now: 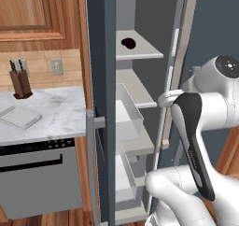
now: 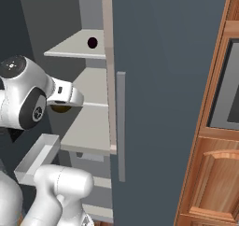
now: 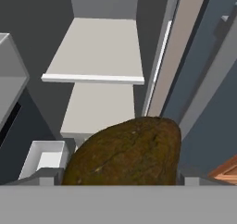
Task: Take the eggplant and avocado out of the freezer and place them in the tupperware container on the counter. Then put the tupperware containing the vegetables back in the freezer.
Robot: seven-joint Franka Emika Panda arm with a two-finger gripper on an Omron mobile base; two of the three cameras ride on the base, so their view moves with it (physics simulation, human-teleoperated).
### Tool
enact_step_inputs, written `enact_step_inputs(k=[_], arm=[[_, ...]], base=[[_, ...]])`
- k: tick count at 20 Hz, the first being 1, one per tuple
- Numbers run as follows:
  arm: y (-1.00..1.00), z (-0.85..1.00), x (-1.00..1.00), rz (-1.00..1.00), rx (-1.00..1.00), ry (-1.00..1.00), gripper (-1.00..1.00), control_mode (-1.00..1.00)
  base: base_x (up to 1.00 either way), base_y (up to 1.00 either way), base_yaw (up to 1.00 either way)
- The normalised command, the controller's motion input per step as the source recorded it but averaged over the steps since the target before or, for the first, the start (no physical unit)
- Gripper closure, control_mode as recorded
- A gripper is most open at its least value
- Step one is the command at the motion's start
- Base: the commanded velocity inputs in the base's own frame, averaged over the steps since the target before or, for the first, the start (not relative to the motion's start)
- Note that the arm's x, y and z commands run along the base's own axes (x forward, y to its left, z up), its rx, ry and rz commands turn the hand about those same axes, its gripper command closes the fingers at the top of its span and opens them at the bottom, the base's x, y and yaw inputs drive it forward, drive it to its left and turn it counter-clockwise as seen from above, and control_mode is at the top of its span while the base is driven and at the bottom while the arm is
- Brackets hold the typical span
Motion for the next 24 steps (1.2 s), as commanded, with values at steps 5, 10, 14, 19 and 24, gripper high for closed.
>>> enact_step_inputs(k=[5, 10, 14, 19, 24], arm=[[0.00, 0.00, 0.00, 0.00, 0.00, 0.00, 1.00, 1.00], [0.00, 0.00, 0.00, 0.00, 0.00, 0.00, 1.00, 1.00], [0.00, 0.00, 0.00, 0.00, 0.00, 0.00, 1.00, 1.00], [0.00, 0.00, 0.00, 0.00, 0.00, 0.00, 1.00, 1.00], [0.00, 0.00, 0.00, 0.00, 0.00, 0.00, 1.00, 1.00]], base=[[-0.84, -0.07, 0.00], [-0.77, 0.00, 0.00], [-0.51, 0.24, 0.00], [-0.24, 0.65, 0.00], [-0.12, 0.97, 0.00]])
